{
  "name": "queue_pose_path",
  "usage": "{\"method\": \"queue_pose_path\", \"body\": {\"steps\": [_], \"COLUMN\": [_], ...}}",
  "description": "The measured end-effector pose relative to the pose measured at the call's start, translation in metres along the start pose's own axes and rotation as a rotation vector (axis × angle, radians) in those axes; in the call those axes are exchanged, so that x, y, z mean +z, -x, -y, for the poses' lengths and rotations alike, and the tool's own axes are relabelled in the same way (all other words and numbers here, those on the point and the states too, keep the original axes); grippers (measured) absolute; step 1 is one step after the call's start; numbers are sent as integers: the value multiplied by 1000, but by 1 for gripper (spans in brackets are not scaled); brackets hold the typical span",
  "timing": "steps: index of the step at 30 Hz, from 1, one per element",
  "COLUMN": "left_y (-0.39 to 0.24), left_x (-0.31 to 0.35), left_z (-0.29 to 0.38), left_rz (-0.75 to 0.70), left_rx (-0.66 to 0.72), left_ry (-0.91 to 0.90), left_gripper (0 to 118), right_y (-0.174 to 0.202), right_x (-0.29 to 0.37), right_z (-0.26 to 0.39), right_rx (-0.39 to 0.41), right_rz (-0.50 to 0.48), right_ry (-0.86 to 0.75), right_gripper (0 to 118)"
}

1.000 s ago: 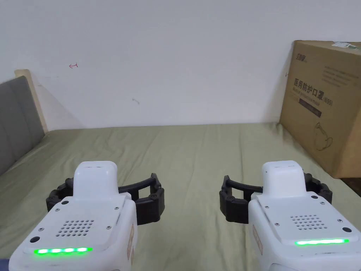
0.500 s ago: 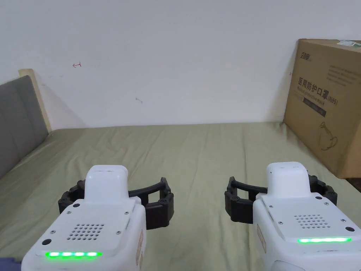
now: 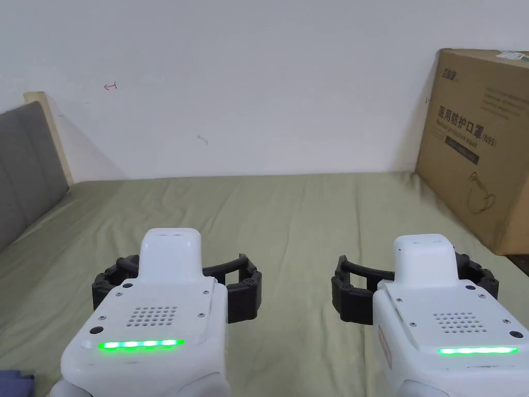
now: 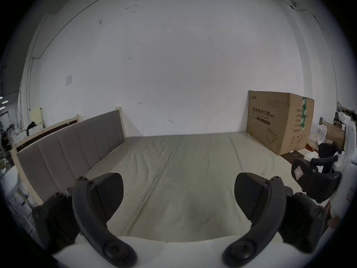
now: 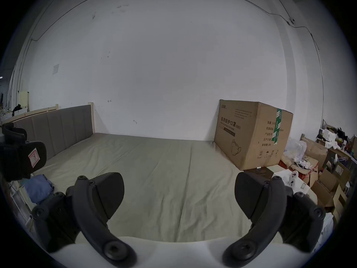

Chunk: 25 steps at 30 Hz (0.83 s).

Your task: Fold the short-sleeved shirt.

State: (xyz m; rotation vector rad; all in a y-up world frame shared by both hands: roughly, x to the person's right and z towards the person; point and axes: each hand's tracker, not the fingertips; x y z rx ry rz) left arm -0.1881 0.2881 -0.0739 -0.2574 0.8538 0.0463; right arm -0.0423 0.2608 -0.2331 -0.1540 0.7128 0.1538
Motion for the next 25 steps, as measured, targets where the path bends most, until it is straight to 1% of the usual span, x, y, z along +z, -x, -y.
{"method": "queue_pose_path", "body": {"steps": [2,5,9,12,20,21,22,25], "left_y": [4,5,-1,-4,-1,-1,-1,-1], "left_x": [-3,-9,-12,-11,-5,-4,-2,1], "left_z": [1,-1,1,3,1,1,2,3], "left_rz": [51,37,-8,2,18,31,57,45], "left_rx": [29,50,0,-20,-19,-40,-53,-45], "left_ry": [17,49,60,47,16,19,-13,-35], "left_gripper": [116,116,116,116,115,115,115,115], "right_y": [0,0,1,2,0,0,0,-1], "right_x": [-1,-3,-5,-7,-7,-7,-7,-7], "right_z": [1,2,3,4,3,3,3,2], "right_rx": [5,3,-1,1,-5,-6,-7,-16], "right_rz": [-3,-2,-5,-5,-5,-4,-3,-6], "right_ry": [4,15,22,26,26,26,26,27], "right_gripper": [114,114,114,114,114,114,114,114]}}
